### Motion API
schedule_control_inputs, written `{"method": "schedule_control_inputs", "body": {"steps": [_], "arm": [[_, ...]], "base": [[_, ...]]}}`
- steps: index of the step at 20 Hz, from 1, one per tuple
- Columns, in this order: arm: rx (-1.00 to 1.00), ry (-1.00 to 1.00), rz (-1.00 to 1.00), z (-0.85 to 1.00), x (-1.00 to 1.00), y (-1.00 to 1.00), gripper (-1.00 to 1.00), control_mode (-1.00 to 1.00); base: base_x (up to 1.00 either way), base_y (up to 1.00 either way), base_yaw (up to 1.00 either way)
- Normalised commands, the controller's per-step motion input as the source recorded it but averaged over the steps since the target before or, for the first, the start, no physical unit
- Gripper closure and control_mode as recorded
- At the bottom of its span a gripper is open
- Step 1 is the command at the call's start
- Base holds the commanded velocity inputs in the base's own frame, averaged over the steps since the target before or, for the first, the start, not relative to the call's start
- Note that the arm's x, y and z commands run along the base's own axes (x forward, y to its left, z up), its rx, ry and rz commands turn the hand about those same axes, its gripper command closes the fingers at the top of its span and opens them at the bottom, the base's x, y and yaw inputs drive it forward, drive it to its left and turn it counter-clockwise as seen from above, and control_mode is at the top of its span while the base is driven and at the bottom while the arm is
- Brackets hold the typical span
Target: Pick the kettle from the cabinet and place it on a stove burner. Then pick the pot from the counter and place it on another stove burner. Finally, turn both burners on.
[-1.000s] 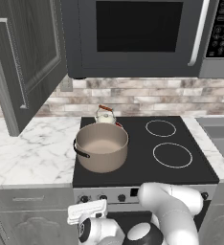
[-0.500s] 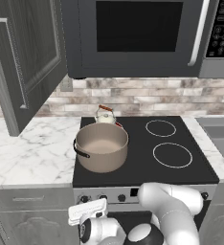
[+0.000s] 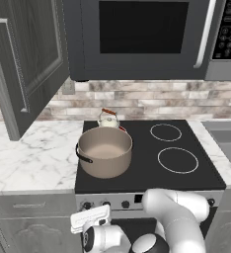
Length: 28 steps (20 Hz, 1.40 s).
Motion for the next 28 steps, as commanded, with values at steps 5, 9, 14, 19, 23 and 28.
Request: {"method": "schedule_control_inputs", "body": {"steps": [5, 9, 14, 19, 23, 28], "arm": [[0.0, 0.01, 0.0, 0.0, -0.04, 0.02, -1.0, -1.0], [0.0, 0.0, 0.0, 0.0, -0.22, 0.0, -1.0, -1.0], [0.0, 0.0, 0.0, 0.0, -0.29, 0.03, -1.0, -1.0], [0.0, 0.0, 0.0, 0.0, -0.38, 0.13, -1.0, -1.0], [0.0, 0.0, 0.0, -0.01, -0.48, 0.27, -1.0, -1.0], [0.0, 0.0, 0.0, -0.04, -0.52, 0.42, -1.0, -1.0]], "base": [[0.0, 0.0, 0.0], [0.0, 0.0, 0.0], [0.0, 0.0, 0.0], [0.0, 0.0, 0.0], [0.0, 0.0, 0.0], [0.0, 0.0, 0.0]]}}
